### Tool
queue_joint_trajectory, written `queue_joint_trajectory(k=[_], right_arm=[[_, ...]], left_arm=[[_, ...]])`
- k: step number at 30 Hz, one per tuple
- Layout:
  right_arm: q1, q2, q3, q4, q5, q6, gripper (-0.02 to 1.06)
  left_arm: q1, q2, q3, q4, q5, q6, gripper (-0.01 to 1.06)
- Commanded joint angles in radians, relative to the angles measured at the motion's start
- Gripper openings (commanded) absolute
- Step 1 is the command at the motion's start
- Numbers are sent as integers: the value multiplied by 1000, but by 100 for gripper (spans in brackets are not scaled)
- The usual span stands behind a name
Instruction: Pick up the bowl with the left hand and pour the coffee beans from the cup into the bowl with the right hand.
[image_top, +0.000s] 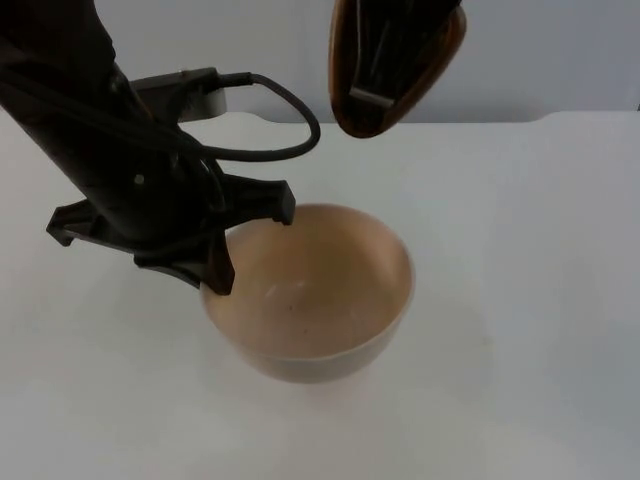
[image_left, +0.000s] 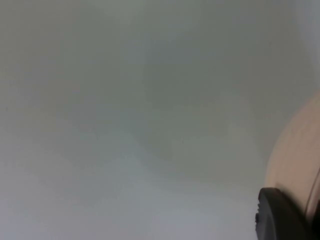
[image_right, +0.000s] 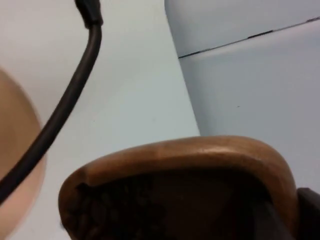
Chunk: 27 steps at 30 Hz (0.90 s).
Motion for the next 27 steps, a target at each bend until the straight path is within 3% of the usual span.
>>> queue_joint_trajectory(k=[1, 12, 21, 27], right_arm=[[16, -2, -4, -50, 2, -8, 0], [28, 0, -4, -132, 7, -7, 0], [71, 83, -4, -262, 72, -6, 0], [78, 97, -4, -277, 74, 45, 0]], left_arm=[[-5, -13, -8, -10, -7, -7, 0], [-5, -13, -8, -12, -7, -7, 0], [-5, -13, -8, -16, -4, -7, 0], [-5, -13, -8, -19, -2, -7, 0]])
